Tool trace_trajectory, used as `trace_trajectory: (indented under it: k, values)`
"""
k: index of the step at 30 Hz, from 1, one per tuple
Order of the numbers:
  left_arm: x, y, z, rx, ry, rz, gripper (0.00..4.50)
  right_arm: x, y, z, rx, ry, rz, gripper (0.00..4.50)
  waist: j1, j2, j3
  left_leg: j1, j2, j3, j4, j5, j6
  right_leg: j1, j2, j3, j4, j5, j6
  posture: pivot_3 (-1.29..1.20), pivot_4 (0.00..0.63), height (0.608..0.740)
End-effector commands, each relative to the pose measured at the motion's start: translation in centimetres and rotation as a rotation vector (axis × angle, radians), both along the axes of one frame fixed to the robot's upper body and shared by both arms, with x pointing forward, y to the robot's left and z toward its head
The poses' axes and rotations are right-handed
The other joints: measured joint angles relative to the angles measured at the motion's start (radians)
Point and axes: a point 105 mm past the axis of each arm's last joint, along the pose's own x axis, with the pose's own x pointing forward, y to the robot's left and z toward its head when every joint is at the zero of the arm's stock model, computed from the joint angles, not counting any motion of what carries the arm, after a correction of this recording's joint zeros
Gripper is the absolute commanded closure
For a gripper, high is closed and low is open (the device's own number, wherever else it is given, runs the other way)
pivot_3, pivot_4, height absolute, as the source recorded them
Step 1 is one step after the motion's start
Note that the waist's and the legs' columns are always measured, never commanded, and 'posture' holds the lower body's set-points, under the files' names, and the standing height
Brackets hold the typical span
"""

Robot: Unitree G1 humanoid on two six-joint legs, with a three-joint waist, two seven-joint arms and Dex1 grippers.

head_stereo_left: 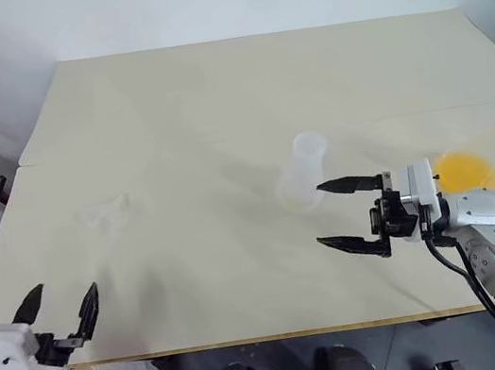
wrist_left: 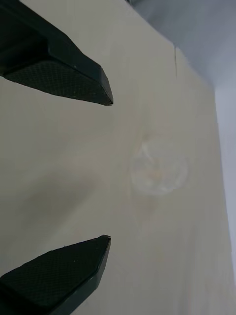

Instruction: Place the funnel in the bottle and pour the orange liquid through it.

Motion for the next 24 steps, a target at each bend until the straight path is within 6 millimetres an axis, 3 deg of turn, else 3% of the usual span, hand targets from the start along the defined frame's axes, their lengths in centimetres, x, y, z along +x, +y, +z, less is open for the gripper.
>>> trace_trajectory:
  k: [1,7,15,19,24]
  values:
    - [2.6,-1.3,1.6,0.028,-0.033,-0.016,0.02,0.0,0.0,0.5,0.002,-0.034,0.009,0.00,0.001,0.000,0.000,0.000,0.000,0.000,0.000,0.000,0.000,0.000,0.000,0.000,0.000,0.000,0.000,0.00,0.150,0.740]
    - [7.8,-2.9,3.0,0.026,-0.030,-0.049,0.02,-0.3,0.2,0.5,0.009,-0.032,-0.006,0.00,-0.002,0.000,0.000,0.000,-0.002,0.001,0.001,0.000,0.000,-0.001,0.001,0.000,0.001,0.000,0.000,0.00,0.150,0.740]
    - [12.0,-2.4,2.2,-0.008,0.042,0.008,0.02,-0.4,0.1,0.2,0.014,-0.041,-0.041,0.00,-0.004,0.001,-0.001,0.000,-0.002,0.001,0.002,0.000,-0.002,-0.001,0.003,-0.001,0.003,0.000,0.000,0.00,0.150,0.740]
    - [12.0,-2.4,2.1,-0.028,0.055,0.016,0.89,-0.4,0.0,0.2,0.023,-0.049,-0.060,0.00,0.001,0.001,-0.001,0.000,-0.002,0.000,0.003,0.000,-0.002,-0.001,0.002,-0.001,0.003,0.000,0.000,0.00,0.150,0.740]
    - [11.9,-2.8,1.9,-0.045,0.070,-0.009,2.41,-0.4,0.0,0.0,0.025,-0.051,-0.068,0.00,0.002,0.002,-0.002,0.000,-0.002,0.000,0.003,0.000,-0.002,0.000,0.002,-0.001,0.003,0.000,0.000,0.00,0.150,0.740]
